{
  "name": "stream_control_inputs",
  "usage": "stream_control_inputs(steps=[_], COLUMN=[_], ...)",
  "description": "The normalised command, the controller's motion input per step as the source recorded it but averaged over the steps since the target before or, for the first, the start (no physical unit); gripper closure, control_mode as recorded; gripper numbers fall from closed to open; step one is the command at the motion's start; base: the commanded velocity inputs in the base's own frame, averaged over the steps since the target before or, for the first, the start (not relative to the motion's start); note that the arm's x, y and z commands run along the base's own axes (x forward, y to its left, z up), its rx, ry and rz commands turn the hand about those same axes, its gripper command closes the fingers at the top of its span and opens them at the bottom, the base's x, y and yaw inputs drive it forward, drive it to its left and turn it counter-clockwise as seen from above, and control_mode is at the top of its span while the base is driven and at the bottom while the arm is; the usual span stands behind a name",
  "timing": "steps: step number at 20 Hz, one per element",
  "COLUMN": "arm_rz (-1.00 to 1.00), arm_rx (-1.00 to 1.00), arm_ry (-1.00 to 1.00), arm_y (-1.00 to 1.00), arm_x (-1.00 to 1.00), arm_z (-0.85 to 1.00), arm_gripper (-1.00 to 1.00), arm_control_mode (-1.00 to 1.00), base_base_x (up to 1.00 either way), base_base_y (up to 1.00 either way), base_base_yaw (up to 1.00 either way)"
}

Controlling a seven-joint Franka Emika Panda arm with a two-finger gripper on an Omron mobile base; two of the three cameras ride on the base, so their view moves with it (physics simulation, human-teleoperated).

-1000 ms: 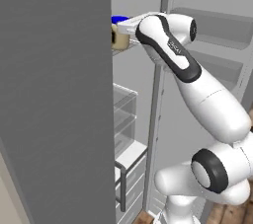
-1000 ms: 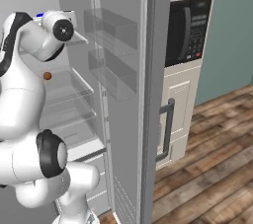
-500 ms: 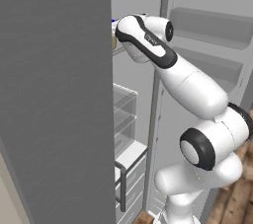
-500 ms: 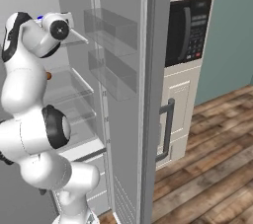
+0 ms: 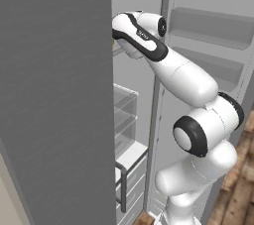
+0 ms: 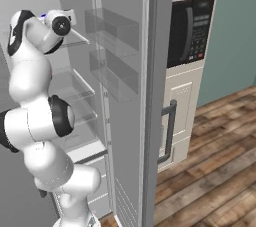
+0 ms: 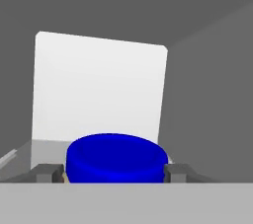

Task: Place the mayonnaise and mayonnaise from the counter to the top shelf of the fridge. If the existing items in the fridge are on the top shelf, move them to other shelves.

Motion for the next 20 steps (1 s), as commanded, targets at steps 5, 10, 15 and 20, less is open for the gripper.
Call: stream_control_inputs(steps=[5, 10, 15, 20], arm_rz=[-0.01, 0.0, -0.02, -0.02], arm_rx=[-0.01, 0.0, 0.01, 0.01], arm_ry=[-0.01, 0.0, 0.0, 0.0], arm_y=[0.06, 0.0, -0.05, -0.22], arm_x=[0.18, -0.01, -0.29, -0.19], arm_z=[-0.05, 0.0, 0.07, -0.01], arm_gripper=[-1.0, -1.0, -1.0, -1.0], arm_control_mode=[-1.0, -1.0, -1.0, -1.0], base_base_x=[0.0, 0.0, 0.0, 0.0], base_base_y=[0.0, 0.0, 0.0, 0.0], base_base_yaw=[0.0, 0.0, 0.0, 0.0])
